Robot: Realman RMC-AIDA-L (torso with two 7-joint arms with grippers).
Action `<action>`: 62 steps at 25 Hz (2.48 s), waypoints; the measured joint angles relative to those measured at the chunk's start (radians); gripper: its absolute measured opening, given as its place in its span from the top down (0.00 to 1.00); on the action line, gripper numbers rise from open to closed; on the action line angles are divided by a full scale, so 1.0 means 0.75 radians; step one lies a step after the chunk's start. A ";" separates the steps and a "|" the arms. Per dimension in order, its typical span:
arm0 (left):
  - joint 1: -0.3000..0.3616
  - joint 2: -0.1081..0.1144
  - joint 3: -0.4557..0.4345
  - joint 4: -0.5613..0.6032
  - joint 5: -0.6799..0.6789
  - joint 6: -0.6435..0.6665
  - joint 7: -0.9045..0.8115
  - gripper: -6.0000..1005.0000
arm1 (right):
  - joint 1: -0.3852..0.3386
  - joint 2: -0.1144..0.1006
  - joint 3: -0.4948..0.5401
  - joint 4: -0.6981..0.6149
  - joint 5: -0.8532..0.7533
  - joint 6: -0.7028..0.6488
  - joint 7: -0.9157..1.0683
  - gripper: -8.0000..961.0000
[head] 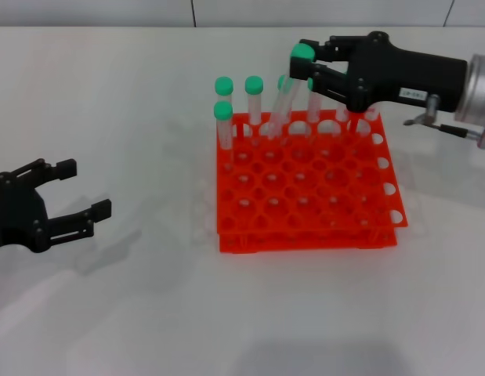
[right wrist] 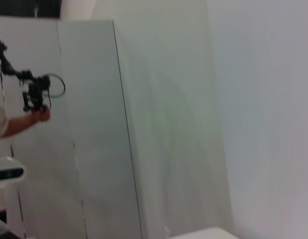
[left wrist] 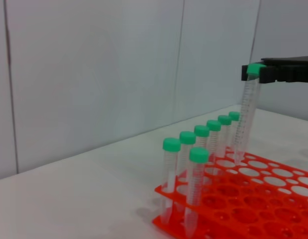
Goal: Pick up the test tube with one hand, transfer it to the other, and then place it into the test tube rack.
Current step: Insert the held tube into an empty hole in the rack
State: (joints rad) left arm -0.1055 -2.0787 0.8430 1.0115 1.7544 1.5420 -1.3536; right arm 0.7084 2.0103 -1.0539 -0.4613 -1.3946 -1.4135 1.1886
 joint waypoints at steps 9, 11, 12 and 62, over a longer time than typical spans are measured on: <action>-0.013 0.003 -0.041 -0.058 0.017 -0.002 0.037 0.12 | 0.085 0.016 -0.112 -0.009 0.009 0.157 0.043 0.71; -0.013 0.003 -0.042 -0.058 0.018 -0.004 0.038 0.12 | 0.093 0.018 -0.137 -0.009 0.013 0.187 0.050 0.70; -0.014 0.003 -0.042 -0.059 0.018 -0.005 0.038 0.12 | 0.094 0.018 -0.143 -0.011 0.014 0.194 0.053 0.70; -0.123 0.004 -0.054 -0.097 0.112 -0.041 0.034 0.12 | 0.085 0.024 -0.316 0.026 0.125 0.374 0.008 0.69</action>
State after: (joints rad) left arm -0.1977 -2.0754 0.8023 0.9384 1.8386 1.5110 -1.3282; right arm 0.7720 2.0279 -1.2912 -0.4415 -1.3007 -1.1329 1.1948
